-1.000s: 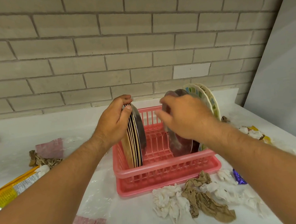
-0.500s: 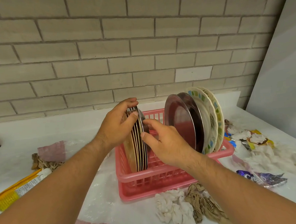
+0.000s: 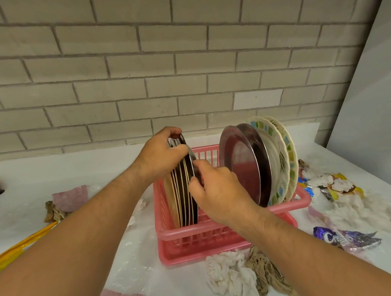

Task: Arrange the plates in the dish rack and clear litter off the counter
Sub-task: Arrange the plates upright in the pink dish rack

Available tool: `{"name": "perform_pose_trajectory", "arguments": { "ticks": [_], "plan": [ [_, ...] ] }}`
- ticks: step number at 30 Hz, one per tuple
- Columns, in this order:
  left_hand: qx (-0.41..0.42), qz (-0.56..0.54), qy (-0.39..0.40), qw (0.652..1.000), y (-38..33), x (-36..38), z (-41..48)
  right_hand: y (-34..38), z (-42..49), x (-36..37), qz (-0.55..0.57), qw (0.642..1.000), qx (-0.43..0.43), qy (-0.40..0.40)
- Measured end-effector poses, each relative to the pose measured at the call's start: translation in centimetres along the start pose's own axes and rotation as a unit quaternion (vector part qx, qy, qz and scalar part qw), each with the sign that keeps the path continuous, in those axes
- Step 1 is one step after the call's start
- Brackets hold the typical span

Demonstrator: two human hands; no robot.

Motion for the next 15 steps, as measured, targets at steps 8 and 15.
{"name": "perform_pose_trajectory", "arguments": {
  "ticks": [8,15],
  "plan": [
    [0.095,0.129,0.004,0.987,-0.3,0.1,-0.6,1.6,2.1,-3.2,-0.257,0.962,-0.037,-0.078],
    [0.106,0.158,-0.009,0.982,0.5,-0.1,-1.5,-0.9,4.4,-6.1,-0.322,0.938,0.006,-0.132]
  ]
}}
Point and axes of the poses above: each hand's wrist, its own z-axis towards the middle knuckle, its own x-axis out of the palm, y = z × x, the point moved 5 cm from there along z, towards the middle knuckle, and after that the axes turned 7 degrees about x, right-handed, at the moved point
